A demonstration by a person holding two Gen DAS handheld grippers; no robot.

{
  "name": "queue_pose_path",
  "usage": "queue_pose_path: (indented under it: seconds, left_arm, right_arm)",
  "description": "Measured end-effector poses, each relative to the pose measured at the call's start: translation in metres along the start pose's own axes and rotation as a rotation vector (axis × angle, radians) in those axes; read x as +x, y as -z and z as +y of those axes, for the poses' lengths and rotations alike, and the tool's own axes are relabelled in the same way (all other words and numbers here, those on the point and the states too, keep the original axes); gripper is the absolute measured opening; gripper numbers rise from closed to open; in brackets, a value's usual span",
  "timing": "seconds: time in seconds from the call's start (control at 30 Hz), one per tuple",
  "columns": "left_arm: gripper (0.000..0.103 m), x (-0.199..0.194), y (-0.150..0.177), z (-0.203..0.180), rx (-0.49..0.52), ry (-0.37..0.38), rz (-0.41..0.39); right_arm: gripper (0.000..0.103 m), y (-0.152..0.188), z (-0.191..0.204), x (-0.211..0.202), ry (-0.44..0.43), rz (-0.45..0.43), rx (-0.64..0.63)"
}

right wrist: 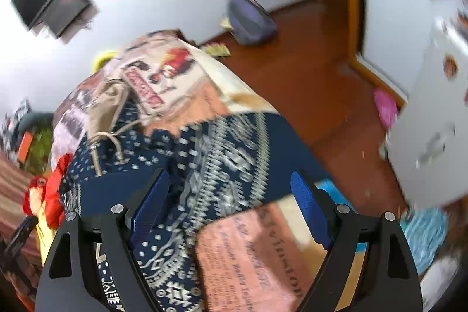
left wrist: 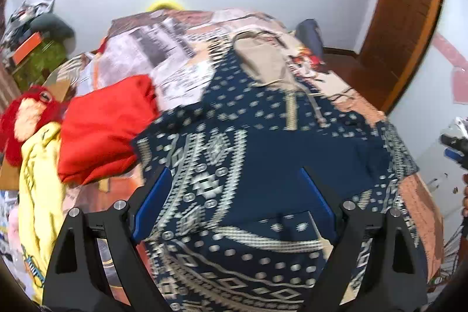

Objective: Fold large clothes

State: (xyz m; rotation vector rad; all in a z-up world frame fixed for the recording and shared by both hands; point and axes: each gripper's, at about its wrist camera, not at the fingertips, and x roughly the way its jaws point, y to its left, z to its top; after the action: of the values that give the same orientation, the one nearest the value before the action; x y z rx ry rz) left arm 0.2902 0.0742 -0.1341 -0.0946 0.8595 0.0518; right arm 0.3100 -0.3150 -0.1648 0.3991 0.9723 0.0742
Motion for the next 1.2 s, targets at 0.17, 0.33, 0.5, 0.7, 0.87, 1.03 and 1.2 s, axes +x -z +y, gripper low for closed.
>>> queue_pose_path:
  seconds: [0.17, 0.33, 0.5, 0.7, 0.87, 1.03, 1.2]
  left_arm:
    - [0.088, 0.008, 0.002, -0.026, 0.062, 0.024, 0.008]
    - [0.088, 0.024, 0.012, -0.039, 0.092, 0.011, 0.044]
    - [0.088, 0.035, 0.017, -0.034, 0.083, -0.005, 0.070]
    - [0.088, 0.038, 0.020, -0.024, 0.050, -0.017, 0.084]
    - [0.088, 0.033, 0.023, -0.019, 0.042, -0.026, 0.082]
    - [0.088, 0.024, 0.025, -0.014, 0.046, -0.030, 0.071]
    - [0.088, 0.019, 0.028, -0.008, 0.026, -0.018, 0.071]
  right_arm:
    - [0.083, 0.010, -0.043, 0.041, -0.008, 0.118, 0.140]
    - [0.078, 0.016, -0.069, 0.075, -0.073, 0.180, 0.268]
    - [0.058, 0.013, -0.080, 0.095, -0.091, 0.176, 0.356]
    - [0.023, 0.002, -0.088, 0.107, -0.060, 0.140, 0.425]
    - [0.007, -0.009, -0.063, 0.093, 0.010, 0.072, 0.311]
    - [0.006, -0.022, -0.022, 0.049, -0.033, -0.014, 0.175]
    - [0.006, -0.033, 0.031, 0.006, -0.120, -0.109, 0.031]
